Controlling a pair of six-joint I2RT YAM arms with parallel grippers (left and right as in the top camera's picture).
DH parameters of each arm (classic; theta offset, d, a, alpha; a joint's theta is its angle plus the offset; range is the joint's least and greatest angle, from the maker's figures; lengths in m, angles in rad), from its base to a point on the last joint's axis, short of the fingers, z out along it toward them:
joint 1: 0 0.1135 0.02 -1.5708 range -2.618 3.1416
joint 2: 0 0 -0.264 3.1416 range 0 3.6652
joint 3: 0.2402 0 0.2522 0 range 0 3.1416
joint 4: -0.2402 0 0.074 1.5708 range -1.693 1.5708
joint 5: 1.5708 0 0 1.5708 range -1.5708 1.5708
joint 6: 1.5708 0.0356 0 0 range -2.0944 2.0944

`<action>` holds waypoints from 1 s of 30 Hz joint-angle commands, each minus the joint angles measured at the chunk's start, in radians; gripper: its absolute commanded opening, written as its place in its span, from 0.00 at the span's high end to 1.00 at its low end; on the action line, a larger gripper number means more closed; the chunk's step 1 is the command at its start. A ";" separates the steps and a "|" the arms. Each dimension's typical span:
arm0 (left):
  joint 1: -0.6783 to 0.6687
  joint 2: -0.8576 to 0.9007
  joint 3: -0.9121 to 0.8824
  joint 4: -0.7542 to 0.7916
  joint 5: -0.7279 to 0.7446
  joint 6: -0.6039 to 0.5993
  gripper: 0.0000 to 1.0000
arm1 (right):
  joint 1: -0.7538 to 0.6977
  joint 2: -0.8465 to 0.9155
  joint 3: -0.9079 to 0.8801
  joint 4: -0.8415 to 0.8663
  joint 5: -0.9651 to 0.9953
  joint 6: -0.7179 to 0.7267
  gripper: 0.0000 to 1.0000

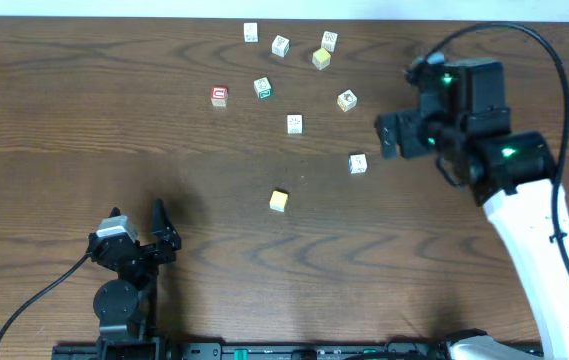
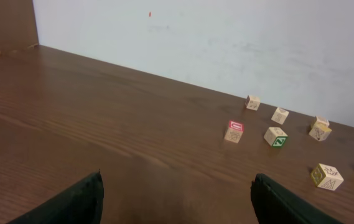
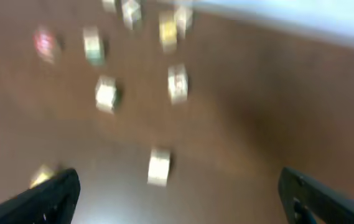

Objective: Lift 5 blocks
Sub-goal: 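Swing the right gripper out over the blocks toward the center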

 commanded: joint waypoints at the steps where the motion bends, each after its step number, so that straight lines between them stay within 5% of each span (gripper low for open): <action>1: 0.004 -0.006 -0.017 -0.042 -0.012 -0.006 0.24 | 0.053 -0.061 0.010 0.187 0.209 -0.045 0.01; 5: 0.004 -0.006 -0.017 -0.042 -0.011 -0.006 0.24 | 0.060 -0.077 0.040 0.373 0.231 -0.140 0.01; 18: 0.004 -0.006 -0.017 -0.042 -0.012 -0.005 0.24 | 0.056 0.156 0.079 0.022 0.211 0.041 0.01; 24: 0.004 -0.006 -0.017 -0.042 -0.011 -0.006 0.24 | 0.056 0.270 0.079 -0.058 0.051 0.115 0.01; 30: 0.004 -0.006 -0.017 -0.042 -0.012 -0.006 0.24 | 0.068 0.341 0.074 -0.105 0.032 0.177 0.14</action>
